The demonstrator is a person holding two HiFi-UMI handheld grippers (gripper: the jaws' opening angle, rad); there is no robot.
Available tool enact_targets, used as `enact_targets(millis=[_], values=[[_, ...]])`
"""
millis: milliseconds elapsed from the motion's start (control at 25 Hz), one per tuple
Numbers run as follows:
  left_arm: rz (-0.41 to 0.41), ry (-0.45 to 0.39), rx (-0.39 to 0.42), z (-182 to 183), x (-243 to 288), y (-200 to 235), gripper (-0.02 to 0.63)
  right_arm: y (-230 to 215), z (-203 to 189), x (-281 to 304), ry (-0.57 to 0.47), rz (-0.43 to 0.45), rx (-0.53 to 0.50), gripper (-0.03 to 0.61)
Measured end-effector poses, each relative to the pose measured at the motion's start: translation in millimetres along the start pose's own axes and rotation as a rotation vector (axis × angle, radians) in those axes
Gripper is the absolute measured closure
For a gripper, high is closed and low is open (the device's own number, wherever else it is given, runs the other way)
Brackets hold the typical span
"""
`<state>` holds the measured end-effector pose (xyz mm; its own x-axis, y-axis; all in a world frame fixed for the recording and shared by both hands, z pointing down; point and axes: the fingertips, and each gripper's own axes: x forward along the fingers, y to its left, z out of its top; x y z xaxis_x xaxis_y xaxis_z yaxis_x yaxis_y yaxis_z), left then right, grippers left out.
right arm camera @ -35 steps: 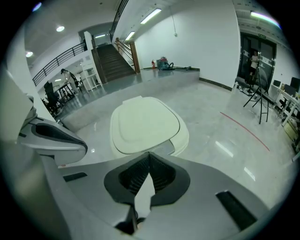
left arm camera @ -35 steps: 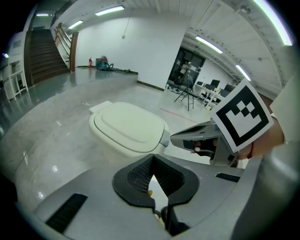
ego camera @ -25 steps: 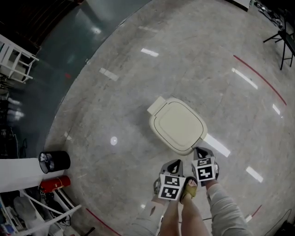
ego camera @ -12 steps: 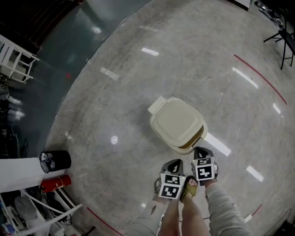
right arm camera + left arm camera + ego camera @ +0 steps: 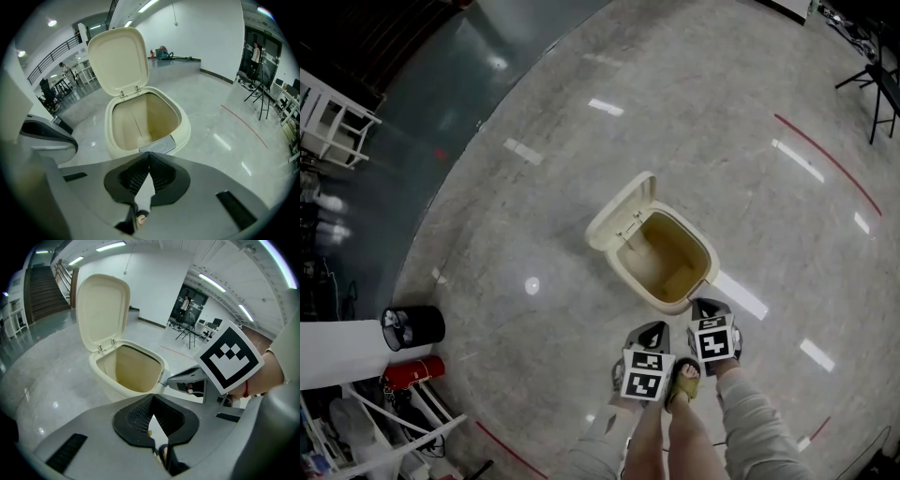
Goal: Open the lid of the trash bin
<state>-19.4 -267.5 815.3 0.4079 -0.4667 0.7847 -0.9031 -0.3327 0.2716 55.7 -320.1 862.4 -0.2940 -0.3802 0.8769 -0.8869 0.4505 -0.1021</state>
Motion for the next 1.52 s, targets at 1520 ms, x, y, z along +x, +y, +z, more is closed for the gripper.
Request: enact_targets(millis=[1520], values=[[-0.086, -0.193, 0.006, 92.8, -247.3, -90.1, 0.609, 94.9, 100.3, -321.7, -0.412, 0.106, -0.077, 0.579]])
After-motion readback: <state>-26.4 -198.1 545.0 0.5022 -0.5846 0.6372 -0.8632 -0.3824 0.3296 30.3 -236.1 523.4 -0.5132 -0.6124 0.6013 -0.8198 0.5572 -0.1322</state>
